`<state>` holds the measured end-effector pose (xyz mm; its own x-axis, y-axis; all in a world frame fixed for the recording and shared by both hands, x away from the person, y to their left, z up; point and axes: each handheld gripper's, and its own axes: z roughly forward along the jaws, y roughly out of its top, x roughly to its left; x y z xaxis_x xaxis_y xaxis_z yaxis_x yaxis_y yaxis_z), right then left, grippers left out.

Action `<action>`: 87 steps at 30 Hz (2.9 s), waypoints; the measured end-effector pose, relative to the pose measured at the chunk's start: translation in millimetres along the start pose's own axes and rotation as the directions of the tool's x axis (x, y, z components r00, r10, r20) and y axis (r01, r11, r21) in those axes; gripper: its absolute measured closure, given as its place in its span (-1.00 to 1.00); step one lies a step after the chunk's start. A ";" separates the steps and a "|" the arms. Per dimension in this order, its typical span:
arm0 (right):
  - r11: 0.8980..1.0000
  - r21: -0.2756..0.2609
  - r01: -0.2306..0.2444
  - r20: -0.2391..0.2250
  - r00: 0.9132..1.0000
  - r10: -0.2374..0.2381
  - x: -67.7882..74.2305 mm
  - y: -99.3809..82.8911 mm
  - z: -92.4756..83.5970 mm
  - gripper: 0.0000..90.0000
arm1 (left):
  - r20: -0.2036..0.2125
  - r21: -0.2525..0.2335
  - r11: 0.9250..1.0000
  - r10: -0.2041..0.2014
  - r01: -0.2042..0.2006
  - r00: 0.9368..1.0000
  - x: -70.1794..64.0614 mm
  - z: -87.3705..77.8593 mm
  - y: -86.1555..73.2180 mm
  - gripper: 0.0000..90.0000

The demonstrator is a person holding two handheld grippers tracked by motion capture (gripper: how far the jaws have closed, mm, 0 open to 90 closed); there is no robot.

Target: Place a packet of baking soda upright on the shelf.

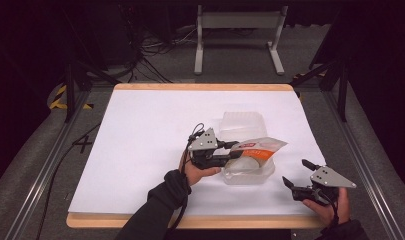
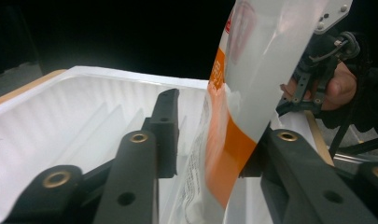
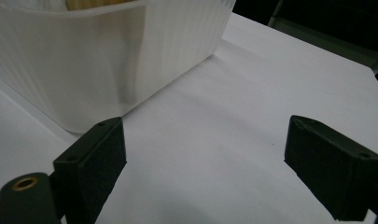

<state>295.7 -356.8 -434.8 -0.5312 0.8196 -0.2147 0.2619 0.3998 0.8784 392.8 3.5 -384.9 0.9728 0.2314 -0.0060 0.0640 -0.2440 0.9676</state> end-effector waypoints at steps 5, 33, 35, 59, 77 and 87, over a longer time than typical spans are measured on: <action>1.000 -0.001 -0.002 0.002 1.000 0.002 -0.2 -0.1 -0.3 -0.70 | -0.011 0.037 0.999 0.031 -0.030 0.999 -2.9 -10.1 0.9 0.36; 1.000 0.003 -0.002 0.001 1.000 0.002 0.5 -0.2 0.3 -0.71 | -0.189 0.235 0.968 0.138 -0.091 0.972 -3.8 -35.3 1.8 -0.40; 1.000 0.003 -0.002 0.001 1.000 0.002 0.4 -0.5 0.4 -0.71 | -0.205 0.258 0.962 0.146 -0.090 0.968 -3.4 -36.0 0.3 -0.53; 1.000 0.005 0.000 0.003 1.000 0.000 1.0 -0.8 0.5 -0.70 | -0.294 0.423 0.904 0.208 -0.068 0.933 12.4 -80.5 -35.2 -0.88; 1.000 -0.002 0.003 0.009 1.000 -0.003 2.1 0.5 0.3 -0.70 | -0.374 0.387 0.922 0.129 0.028 0.919 17.6 -148.2 -71.5 -0.88; 1.000 -0.003 0.000 0.014 1.000 0.000 0.3 0.4 -0.1 -0.70 | -0.424 0.349 0.933 0.080 0.082 0.902 16.1 -180.6 -89.5 -0.87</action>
<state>295.5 -356.4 -434.5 -0.5196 0.8253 -0.2210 0.2592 0.3988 0.8797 362.5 199.1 -426.0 0.7883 0.5887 0.1789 0.2168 -0.5379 0.8147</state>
